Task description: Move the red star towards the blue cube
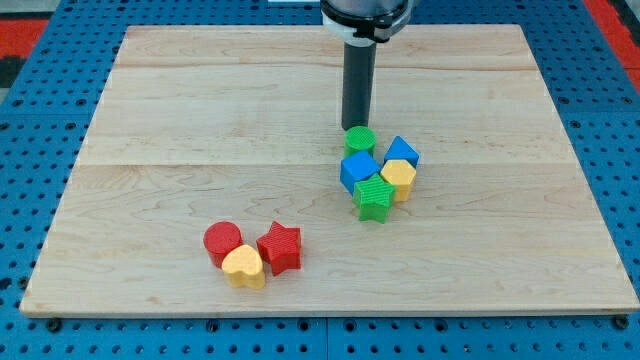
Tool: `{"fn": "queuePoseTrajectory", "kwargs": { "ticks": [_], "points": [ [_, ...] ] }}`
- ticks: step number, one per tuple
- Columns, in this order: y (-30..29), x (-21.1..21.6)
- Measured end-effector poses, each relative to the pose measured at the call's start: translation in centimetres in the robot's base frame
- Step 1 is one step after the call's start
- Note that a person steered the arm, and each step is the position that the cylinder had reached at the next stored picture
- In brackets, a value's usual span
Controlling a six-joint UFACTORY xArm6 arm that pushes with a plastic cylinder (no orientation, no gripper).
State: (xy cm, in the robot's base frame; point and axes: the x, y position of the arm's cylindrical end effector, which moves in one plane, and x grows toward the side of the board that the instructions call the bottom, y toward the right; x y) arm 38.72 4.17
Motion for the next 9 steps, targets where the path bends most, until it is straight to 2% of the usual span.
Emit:
{"fn": "queuePoseTrajectory", "kwargs": {
  "ticks": [1, 2, 3, 5, 6, 8, 9],
  "points": [
    [0.4, 0.0],
    [-2.0, -0.1],
    [-14.9, 3.8],
    [-28.5, 21.1],
    [-27.2, 23.2],
    [-9.0, 22.7],
    [-6.6, 21.1]
  ]
}}
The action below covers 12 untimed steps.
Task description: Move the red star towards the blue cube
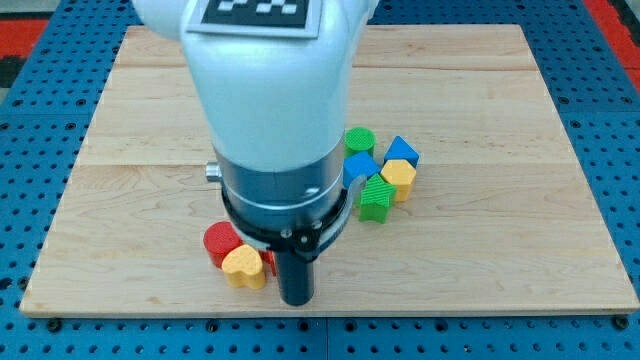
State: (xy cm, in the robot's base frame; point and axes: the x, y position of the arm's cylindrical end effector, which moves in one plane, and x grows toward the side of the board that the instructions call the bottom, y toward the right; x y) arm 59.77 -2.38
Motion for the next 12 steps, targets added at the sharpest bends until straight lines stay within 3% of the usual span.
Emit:
{"fn": "queuePoseTrajectory", "kwargs": {
  "ticks": [4, 6, 7, 8, 10, 11, 12],
  "points": [
    [-4.0, -4.4],
    [-5.3, -10.4],
    [-11.2, -9.6],
    [-14.0, -11.7],
    [-2.1, -17.3],
    [-0.4, -17.4],
    [-6.3, -16.2]
  ]
}}
